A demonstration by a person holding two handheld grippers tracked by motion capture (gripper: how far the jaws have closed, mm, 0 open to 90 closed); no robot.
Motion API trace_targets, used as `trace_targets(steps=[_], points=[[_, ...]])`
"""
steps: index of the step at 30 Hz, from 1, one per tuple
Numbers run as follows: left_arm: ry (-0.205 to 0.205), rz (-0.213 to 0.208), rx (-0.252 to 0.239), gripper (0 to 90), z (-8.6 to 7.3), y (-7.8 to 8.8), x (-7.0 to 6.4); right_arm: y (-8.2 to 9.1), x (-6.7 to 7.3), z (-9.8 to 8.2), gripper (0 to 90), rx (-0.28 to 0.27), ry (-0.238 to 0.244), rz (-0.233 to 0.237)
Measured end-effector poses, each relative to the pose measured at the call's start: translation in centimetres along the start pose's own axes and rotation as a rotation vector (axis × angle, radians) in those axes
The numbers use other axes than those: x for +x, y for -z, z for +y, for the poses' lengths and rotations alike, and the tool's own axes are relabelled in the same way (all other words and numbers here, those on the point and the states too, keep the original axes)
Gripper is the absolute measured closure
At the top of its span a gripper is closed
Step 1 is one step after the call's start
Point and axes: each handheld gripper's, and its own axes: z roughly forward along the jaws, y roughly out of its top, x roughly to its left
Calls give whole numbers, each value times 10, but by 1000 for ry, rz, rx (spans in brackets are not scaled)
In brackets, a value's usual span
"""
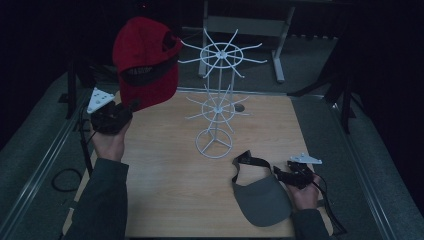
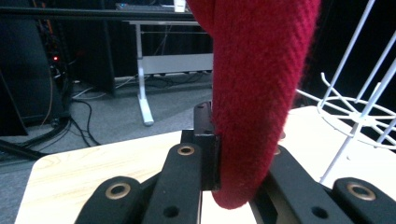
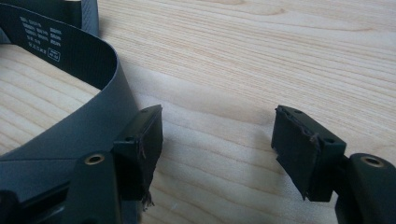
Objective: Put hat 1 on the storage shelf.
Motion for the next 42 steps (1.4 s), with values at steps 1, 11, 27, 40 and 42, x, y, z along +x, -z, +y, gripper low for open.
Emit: trace_targets(steps=[1, 11, 27, 40, 42], points=[[-3, -2, 1, 860, 0, 0, -1, 0, 0, 0, 337, 0, 0, 0], [-15, -20, -21, 860, 5, -2, -8, 0, 0, 0, 337, 0, -1, 0], [-8, -23, -56, 859, 17, -1, -14, 0, 0, 0, 337, 0, -1, 1], [15, -25, -103, 860, 22, 6, -11, 0, 0, 0, 336, 1, 0, 1], [6, -36, -109, 859, 22, 7, -13, 0, 0, 0, 336, 1, 0, 1]])
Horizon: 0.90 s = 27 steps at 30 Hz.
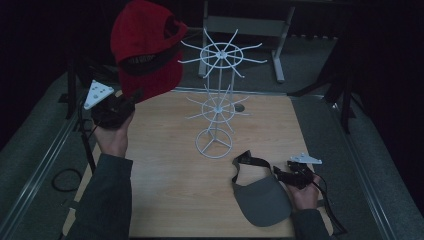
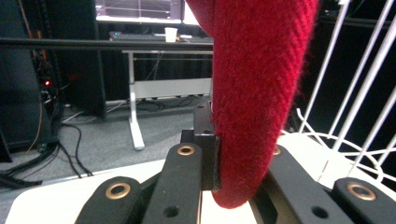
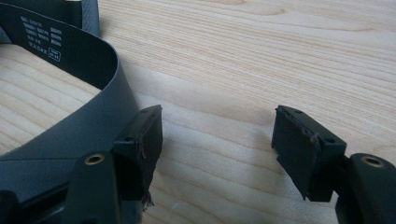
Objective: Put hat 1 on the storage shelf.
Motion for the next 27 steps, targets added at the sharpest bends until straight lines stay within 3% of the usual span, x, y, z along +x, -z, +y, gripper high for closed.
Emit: trace_targets(steps=[11, 25, 27], points=[[-20, -21, 15, 859, -7, -1, -4, 0, 0, 0, 336, 0, 0, 0], [4, -22, 46, 858, -36, -3, 3, 0, 0, 0, 336, 0, 0, 0], [9, -28, 62, 858, -47, -5, 3, 0, 0, 0, 336, 0, 0, 0]])
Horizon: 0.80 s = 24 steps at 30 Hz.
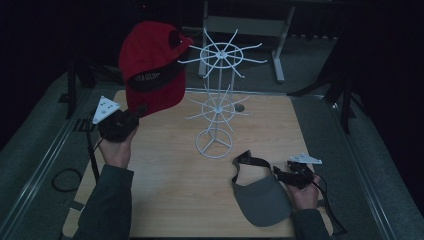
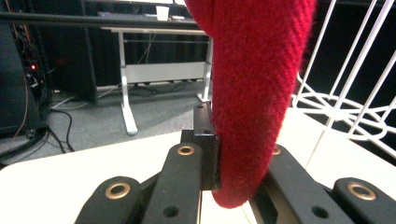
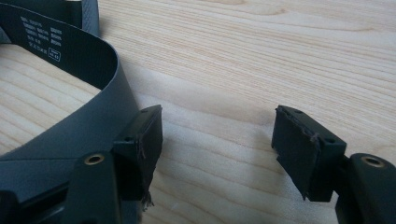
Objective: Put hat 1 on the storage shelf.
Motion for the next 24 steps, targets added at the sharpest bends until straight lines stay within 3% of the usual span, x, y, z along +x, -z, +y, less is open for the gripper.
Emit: trace_targets(steps=[11, 24], points=[[2, -17, 68, 857, -30, -10, -1, 0, 0, 0, 336, 0, 0, 0], [4, -33, 127, 852, -52, -16, 1, 0, 0, 0, 336, 1, 0, 1]])
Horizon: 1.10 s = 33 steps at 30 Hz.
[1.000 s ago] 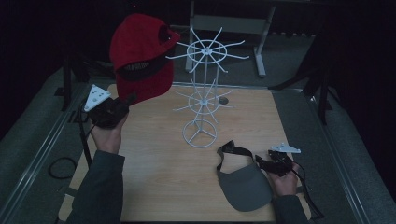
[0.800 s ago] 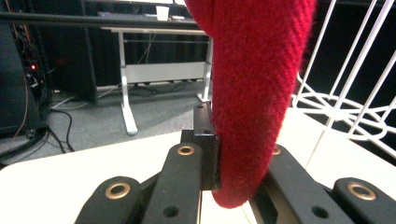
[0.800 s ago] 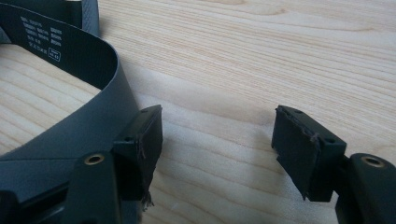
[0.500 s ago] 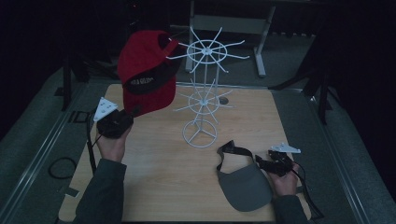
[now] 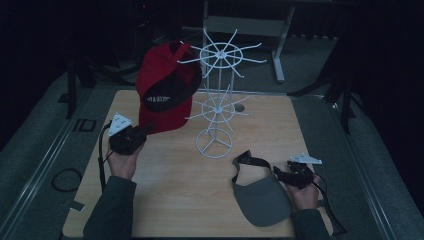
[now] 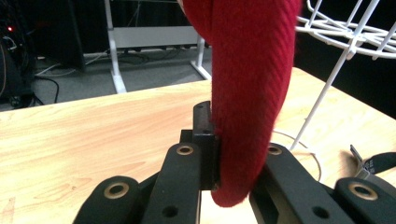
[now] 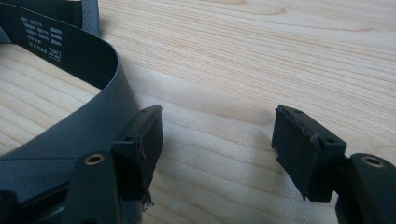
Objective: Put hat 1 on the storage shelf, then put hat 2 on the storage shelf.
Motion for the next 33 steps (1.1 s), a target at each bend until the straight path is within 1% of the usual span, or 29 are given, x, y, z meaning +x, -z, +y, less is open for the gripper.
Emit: trace_targets(steps=[7, 9, 11, 15, 17, 23, 25, 26, 30, 33], points=[[10, -20, -5, 836, -7, 2, 1, 0, 0, 0, 335, 0, 0, 0], [13, -27, -10, 794, -9, 3, 1, 0, 0, 0, 336, 0, 0, 0], [2, -35, -10, 725, -10, 3, 0, 0, 0, 0, 336, 0, 0, 0], [0, -43, -6, 666, -13, 3, 0, 0, 0, 0, 335, 0, 0, 0], [-1, -41, -4, 614, -14, 4, -1, 0, 0, 0, 336, 0, 0, 0], [-4, -24, -19, 541, -16, 9, -3, 0, 0, 0, 335, 1, 0, 0], [-3, -3, -24, 528, -16, 12, -3, 0, 0, 0, 334, 1, 0, 1], [-9, 2, -25, 525, -16, 13, -3, 0, 0, 0, 335, 0, 1, 1], [-15, 10, -13, 510, -17, 16, -2, 0, 0, 0, 335, 1, 2, 2], [-8, 12, -4, 506, -20, 19, -1, 0, 0, 0, 334, 2, 4, 3]])
